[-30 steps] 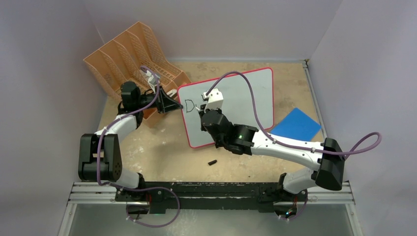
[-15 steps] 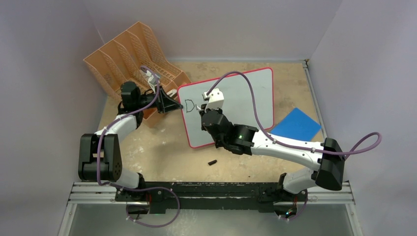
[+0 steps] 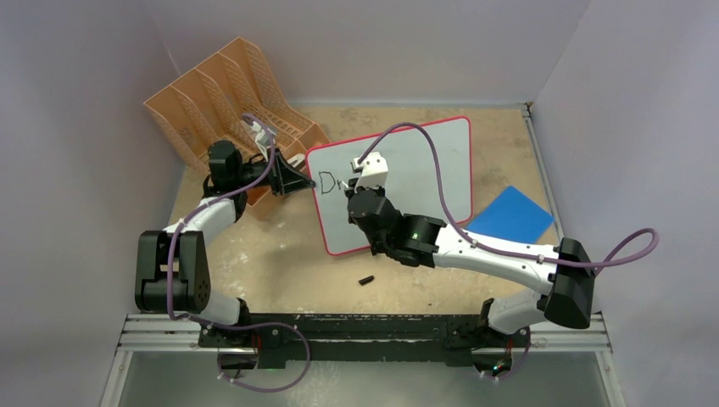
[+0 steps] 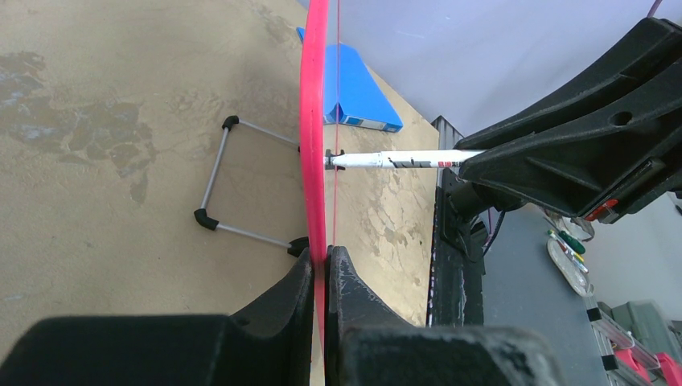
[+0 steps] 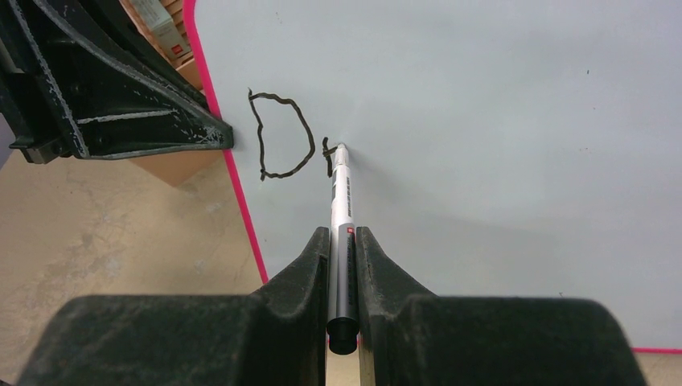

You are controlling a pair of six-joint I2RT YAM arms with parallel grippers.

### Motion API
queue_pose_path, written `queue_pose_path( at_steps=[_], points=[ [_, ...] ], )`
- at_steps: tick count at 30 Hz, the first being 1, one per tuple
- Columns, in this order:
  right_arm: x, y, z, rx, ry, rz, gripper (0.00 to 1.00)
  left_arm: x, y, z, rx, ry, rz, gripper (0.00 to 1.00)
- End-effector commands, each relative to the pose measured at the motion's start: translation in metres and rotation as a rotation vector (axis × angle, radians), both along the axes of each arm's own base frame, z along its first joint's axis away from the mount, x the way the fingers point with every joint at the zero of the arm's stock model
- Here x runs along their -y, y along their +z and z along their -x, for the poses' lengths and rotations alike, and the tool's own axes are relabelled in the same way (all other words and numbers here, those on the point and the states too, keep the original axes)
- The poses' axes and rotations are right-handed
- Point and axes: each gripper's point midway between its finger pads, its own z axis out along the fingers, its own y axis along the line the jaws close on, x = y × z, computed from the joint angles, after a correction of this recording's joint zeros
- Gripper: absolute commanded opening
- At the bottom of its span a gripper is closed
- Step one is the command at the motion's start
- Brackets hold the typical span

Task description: Write a sentence on the whiteboard

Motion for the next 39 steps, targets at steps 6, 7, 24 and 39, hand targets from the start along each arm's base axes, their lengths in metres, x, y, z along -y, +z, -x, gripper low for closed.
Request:
queue_pose_path(
  at_steps=[6, 7, 24, 39],
  points=[
    [0.016, 0.018, -0.008, 0.036, -0.073, -0.050, 0.00, 0.004, 0.016, 0.008, 0.102, -0.052, -0.001, 0.00],
    [0.016, 0.018, -0.008, 0.034, -0.072, -0.049, 0.00, 0.004, 0.016, 0.008, 0.103, -0.053, -0.001, 0.00],
    [0.019, 0.036, 0.004, 0.035, -0.010, -0.107, 0.00, 0.004, 0.016, 0.008, 0.102, -0.048, -0.002, 0.00],
    [0.021, 0.020, 0.005, 0.009, 0.010, -0.119, 0.00, 0.004, 0.016, 0.007, 0.104, -0.047, -0.003, 0.00]
  ],
)
